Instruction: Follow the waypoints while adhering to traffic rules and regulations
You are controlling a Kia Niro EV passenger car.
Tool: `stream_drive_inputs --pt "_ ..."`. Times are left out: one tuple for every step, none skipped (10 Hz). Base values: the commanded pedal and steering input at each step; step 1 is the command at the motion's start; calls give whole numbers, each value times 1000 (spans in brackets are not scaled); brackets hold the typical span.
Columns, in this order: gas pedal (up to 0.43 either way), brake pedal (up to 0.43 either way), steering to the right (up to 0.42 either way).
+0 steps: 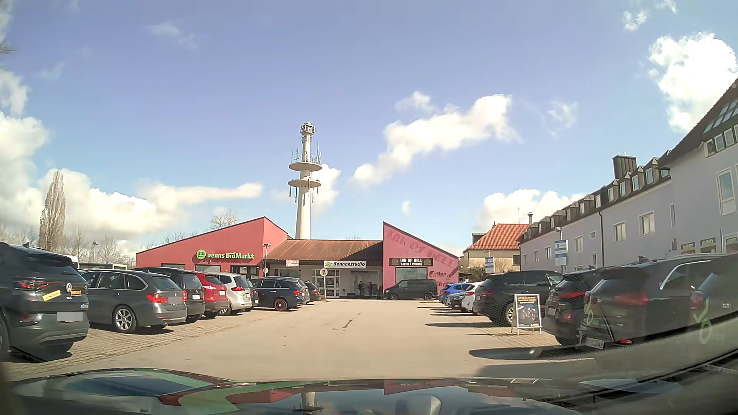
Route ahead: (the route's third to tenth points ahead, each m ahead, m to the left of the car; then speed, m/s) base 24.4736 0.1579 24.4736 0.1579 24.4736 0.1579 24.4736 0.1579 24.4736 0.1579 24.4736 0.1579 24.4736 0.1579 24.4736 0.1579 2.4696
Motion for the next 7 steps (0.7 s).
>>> stream_drive_inputs --pt "209 0 -20" --pt "177 0 -20" --pt "157 0 -20" --pt "157 0 -15" --pt "157 0 -12" --pt "157 0 -14" --pt "157 0 -14"
